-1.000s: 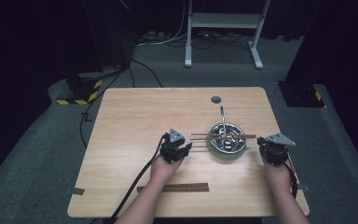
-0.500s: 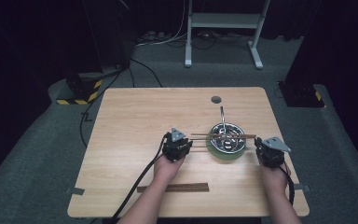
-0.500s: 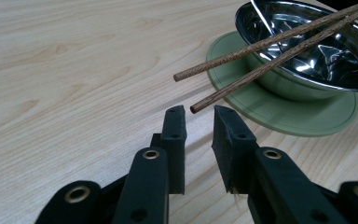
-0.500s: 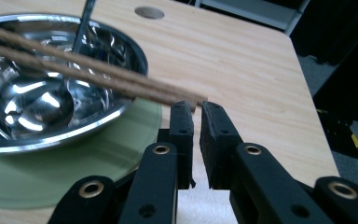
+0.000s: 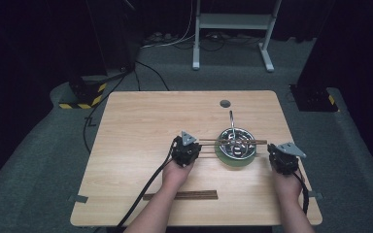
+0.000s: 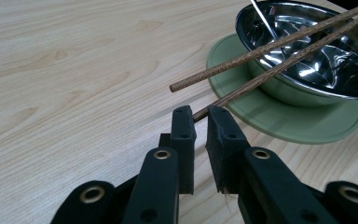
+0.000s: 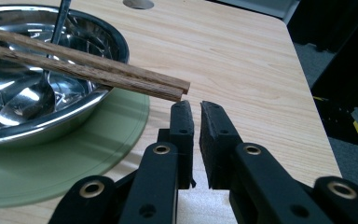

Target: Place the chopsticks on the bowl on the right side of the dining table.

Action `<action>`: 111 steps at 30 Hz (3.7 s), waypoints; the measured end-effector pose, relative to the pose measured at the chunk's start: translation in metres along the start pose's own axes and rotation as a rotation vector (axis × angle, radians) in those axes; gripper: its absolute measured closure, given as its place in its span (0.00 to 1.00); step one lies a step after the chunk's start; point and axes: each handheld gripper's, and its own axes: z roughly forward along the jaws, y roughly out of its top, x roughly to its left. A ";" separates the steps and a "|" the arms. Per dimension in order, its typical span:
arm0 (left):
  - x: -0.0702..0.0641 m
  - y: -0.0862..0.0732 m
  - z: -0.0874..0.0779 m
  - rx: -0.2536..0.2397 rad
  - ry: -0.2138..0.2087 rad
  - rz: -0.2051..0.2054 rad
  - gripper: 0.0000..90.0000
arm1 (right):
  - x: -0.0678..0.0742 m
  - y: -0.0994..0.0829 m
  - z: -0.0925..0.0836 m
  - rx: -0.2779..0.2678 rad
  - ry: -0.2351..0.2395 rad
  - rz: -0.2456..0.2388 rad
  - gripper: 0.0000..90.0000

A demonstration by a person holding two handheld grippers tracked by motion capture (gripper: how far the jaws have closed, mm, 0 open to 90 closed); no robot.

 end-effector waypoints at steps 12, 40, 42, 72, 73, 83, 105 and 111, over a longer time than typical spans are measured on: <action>0.001 -0.001 0.003 -0.003 0.007 0.010 0.89 | -0.002 -0.003 0.000 -0.010 0.018 0.008 0.91; 0.004 0.001 0.009 -0.001 0.033 0.010 0.93 | 0.003 0.000 0.005 -0.018 0.034 -0.007 0.90; 0.004 0.001 0.009 0.000 0.034 0.013 0.93 | 0.003 0.000 0.005 -0.018 0.035 -0.009 0.90; 0.004 0.000 0.013 -0.004 0.046 0.038 0.94 | 0.000 0.000 0.009 -0.025 0.030 -0.003 0.91; 0.004 0.000 0.013 0.000 0.046 0.040 0.94 | 0.000 0.000 0.009 -0.025 0.030 -0.003 0.91; 0.004 0.000 0.014 -0.005 0.045 0.032 0.94 | -0.001 0.001 0.010 -0.031 0.029 -0.001 0.91; 0.007 -0.008 0.005 0.014 0.057 0.027 0.82 | 0.005 -0.001 0.006 -0.016 0.011 -0.015 0.80; 0.006 -0.006 -0.001 0.002 0.048 0.034 0.78 | 0.009 -0.002 0.001 -0.027 0.016 -0.035 0.77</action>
